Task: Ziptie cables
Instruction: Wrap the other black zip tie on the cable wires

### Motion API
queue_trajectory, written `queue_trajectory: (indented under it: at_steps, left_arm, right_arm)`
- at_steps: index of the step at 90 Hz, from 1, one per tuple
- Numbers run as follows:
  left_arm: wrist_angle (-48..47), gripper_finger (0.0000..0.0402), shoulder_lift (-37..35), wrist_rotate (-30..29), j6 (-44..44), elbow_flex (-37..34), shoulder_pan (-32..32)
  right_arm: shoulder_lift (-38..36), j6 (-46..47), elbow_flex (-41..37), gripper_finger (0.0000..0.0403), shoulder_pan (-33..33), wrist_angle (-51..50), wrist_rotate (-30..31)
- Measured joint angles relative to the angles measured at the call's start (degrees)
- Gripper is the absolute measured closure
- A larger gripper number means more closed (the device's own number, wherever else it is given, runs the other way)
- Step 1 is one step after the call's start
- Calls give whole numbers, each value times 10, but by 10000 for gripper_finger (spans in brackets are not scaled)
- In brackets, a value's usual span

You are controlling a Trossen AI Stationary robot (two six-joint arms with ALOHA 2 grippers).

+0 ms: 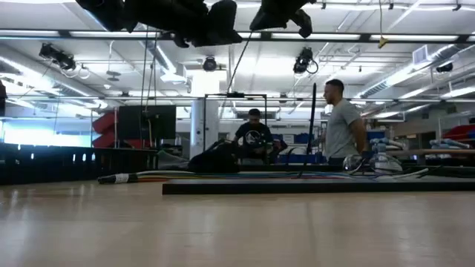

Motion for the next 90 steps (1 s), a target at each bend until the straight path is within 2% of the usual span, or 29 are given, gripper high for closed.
queue_trajectory:
  at_steps: [25, 47, 90]
  left_arm:
    - [19, 249, 45, 10, 44, 30, 1]
    - [17, 249, 73, -63, 76, 71, 1]
    - [22, 249, 75, -64, 75, 71, -6]
  right_arm:
    - [0, 9, 0, 403, 0, 20, -20]
    - [0, 9, 0, 403, 0, 18, -28]
    - [0, 9, -1, 403, 0, 12, -43]
